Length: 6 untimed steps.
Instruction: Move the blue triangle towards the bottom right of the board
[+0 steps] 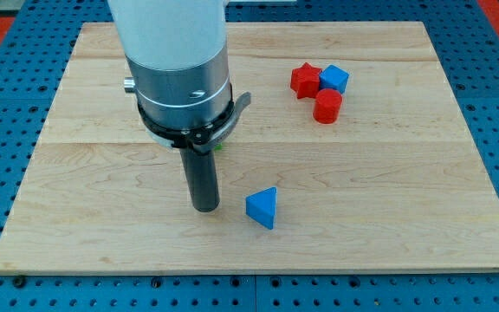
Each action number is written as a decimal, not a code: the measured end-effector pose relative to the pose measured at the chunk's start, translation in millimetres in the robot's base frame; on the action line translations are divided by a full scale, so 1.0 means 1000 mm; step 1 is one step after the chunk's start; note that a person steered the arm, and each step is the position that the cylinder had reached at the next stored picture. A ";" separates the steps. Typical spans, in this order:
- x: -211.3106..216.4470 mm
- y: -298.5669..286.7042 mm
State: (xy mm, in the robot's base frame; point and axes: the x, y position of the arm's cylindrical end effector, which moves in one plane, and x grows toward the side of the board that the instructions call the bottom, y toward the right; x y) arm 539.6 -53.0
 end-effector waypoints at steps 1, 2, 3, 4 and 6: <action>0.000 0.010; 0.002 0.047; 0.003 0.068; 0.005 0.096; 0.024 0.168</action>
